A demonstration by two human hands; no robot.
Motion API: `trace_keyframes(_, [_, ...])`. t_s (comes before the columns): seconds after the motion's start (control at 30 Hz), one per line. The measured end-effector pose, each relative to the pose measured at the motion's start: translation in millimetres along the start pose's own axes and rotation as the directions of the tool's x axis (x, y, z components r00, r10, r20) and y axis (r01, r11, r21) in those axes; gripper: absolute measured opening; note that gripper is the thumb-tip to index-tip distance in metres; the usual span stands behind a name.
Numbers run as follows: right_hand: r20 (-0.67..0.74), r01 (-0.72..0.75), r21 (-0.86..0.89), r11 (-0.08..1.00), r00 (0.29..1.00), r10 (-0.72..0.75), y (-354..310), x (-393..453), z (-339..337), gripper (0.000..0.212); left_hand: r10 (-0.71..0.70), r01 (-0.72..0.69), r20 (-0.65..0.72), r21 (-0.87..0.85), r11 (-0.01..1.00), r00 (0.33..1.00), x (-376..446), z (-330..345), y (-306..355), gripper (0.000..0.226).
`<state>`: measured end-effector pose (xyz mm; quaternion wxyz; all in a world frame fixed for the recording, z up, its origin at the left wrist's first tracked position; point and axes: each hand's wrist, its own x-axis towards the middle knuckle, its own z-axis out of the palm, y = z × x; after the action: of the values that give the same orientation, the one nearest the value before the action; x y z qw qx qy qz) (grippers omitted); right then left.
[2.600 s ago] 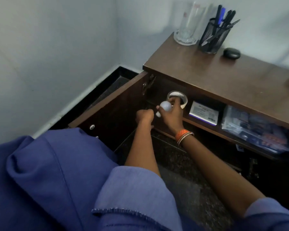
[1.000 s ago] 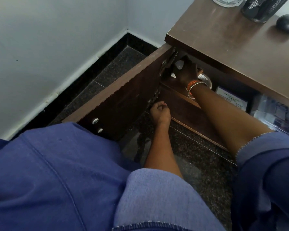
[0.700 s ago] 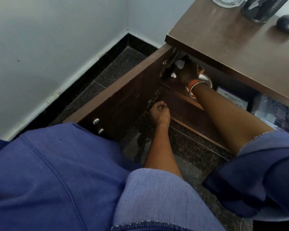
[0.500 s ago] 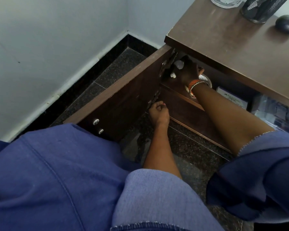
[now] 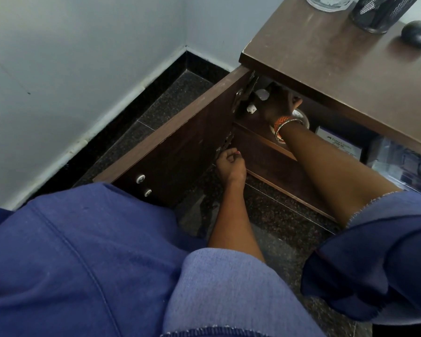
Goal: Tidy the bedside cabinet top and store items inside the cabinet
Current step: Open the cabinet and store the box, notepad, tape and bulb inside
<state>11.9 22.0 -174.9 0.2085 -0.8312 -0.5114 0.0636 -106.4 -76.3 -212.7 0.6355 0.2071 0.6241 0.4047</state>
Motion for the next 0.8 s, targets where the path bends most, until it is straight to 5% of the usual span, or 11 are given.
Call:
trace_keyframes(0.5, [-0.006, -0.063, -0.051, 0.997, 0.998, 0.063, -6, 4, 1, 0.047, 0.020, -0.020, -0.013, -0.001, 1.000, 1.000, 2, 0, 0, 0.023])
trace_keyframes(0.8, [-0.015, -0.041, -0.054, 0.998, 0.999, 0.040, 0, -23, -24, 0.037, 0.157, -0.157, -0.008, -0.024, 0.987, 0.988, -7, 10, 21, 0.022])
